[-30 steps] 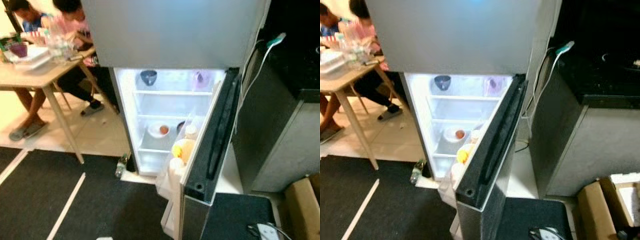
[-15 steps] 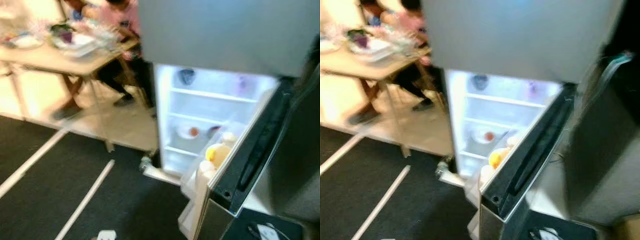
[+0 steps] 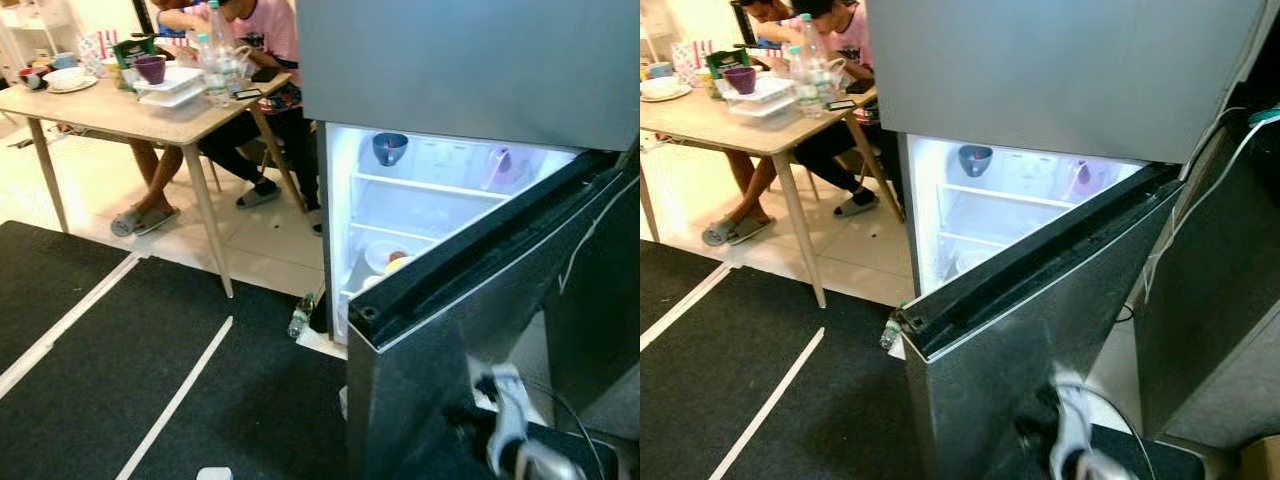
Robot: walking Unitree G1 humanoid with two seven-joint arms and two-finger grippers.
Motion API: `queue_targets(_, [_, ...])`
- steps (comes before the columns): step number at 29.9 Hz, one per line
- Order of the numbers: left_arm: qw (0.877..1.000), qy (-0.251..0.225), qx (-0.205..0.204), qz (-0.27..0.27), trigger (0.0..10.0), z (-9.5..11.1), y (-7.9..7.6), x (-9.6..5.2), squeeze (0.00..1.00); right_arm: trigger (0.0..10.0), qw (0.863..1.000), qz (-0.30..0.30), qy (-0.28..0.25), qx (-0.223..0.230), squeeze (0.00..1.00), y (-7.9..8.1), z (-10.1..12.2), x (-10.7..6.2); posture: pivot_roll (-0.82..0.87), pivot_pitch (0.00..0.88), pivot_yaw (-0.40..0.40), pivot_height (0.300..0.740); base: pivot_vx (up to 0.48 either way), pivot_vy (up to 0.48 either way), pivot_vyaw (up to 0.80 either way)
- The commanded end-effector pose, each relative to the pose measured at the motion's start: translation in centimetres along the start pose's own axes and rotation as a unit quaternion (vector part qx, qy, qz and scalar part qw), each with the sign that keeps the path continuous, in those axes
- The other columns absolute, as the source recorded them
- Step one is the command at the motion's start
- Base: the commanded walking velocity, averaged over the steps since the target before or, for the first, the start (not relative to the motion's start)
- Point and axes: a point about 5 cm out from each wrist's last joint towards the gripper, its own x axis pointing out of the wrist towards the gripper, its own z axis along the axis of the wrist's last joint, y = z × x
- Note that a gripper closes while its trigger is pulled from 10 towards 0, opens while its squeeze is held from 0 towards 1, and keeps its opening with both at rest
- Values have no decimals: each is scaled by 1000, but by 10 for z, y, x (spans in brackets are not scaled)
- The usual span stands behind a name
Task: Restocking fridge
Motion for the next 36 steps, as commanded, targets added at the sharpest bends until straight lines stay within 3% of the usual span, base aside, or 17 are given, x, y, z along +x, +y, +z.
queue_targets(1, [1000, 14, 1, -2, 10000, -9, 0, -2, 0, 10000, 996, 51, -41, -63, 0, 14, 34, 15, -25, 42, 27, 740, 0, 0, 0])
queue_targets(4, [1000, 16, -1, -2, 10000, -11, 0, -2, 0, 10000, 984, 113, -64, -124, 0, 31, 68, 27, -15, 57, 22, 740, 0, 0, 0])
queue_targets(6, [1000, 21, -6, 0, 10000, -17, 0, -4, 0, 10000, 962, 177, -87, -187, 0, 54, 105, 37, 1, 78, 14, 740, 0, 0, 0])
queue_targets(11, [1000, 27, -11, 3, 10000, -26, 2, -6, 0, 10000, 941, 196, -122, -248, 0, 79, 146, 48, 23, 102, 2, 740, 0, 0, 0])
queue_targets(12, [999, 30, -13, 5, 10000, -30, 3, -8, 0, 10000, 934, 188, -148, -267, 0, 91, 165, 53, 29, 107, 2, 740, 0, 0, 0])
queue_targets(13, [999, 34, -16, 7, 10000, -34, 4, -10, 0, 10000, 924, 147, -223, -274, 0, 108, 202, 55, 41, 113, 3, 740, 0, 0, 0])
queue_targets(14, [999, 34, -16, 7, 10000, -34, 4, -10, 0, 10000, 924, 147, -223, -274, 0, 108, 202, 55, 41, 113, 3, 740, 0, 0, 0])
queue_targets(16, [999, 37, -18, 9, 10000, -38, 5, -11, 0, 10000, 904, 130, -349, -208, 0, 136, 259, 47, 48, 115, 2, 740, 0, 0, 0])
queue_targets(21, [999, 33, -22, 12, 10000, -38, 6, -11, 0, 10000, 883, 144, -403, -191, 0, 152, 282, 39, 65, 114, 0, 740, 0, 0, 0])
queue_targets(24, [999, 27, -22, 13, 10000, -34, 6, -10, 0, 10000, 900, 110, -376, -191, 0, 133, 263, 43, 45, 103, 7, 740, 0, 0, 0])
queue_targets(26, [1000, 24, -17, 10, 10000, -30, 6, -9, 0, 10000, 932, 62, -297, -196, 0, 100, 216, 52, 27, 94, 9, 740, 0, 0, 0])
queue_targets(31, [1000, 15, -11, 5, 10000, -19, 2, -5, 0, 10000, 973, -34, -149, -172, 0, 48, 128, 52, 9, 81, 10, 740, 0, 0, 0])
queue_targets(32, [1000, 11, -9, 4, 10000, -16, 1, -4, 0, 10000, 979, -67, -100, -167, 0, 34, 102, 47, 3, 76, 10, 740, 0, 0, 0])
queue_targets(33, [1000, 11, -9, 4, 10000, -16, 1, -4, 0, 10000, 979, -67, -100, -167, 0, 34, 102, 47, 3, 76, 10, 740, 0, 0, 0])
queue_targets(34, [1000, 6, -4, 2, 10000, -11, -2, -2, 0, 10000, 980, -128, -22, -148, 0, 12, 58, 34, -4, 71, 12, 740, 0, 0, 0])
queue_targets(35, [1000, 6, -4, 2, 10000, -11, -2, -2, 0, 10000, 980, -128, -22, -148, 0, 12, 58, 34, -4, 71, 12, 740, 0, 0, 0])
queue_targets(36, [1000, 5, -1, 1, 10000, -8, -3, -1, 0, 10000, 977, -166, 19, -133, 0, 0, 33, 23, -10, 62, 13, 740, 0, 0, 0])
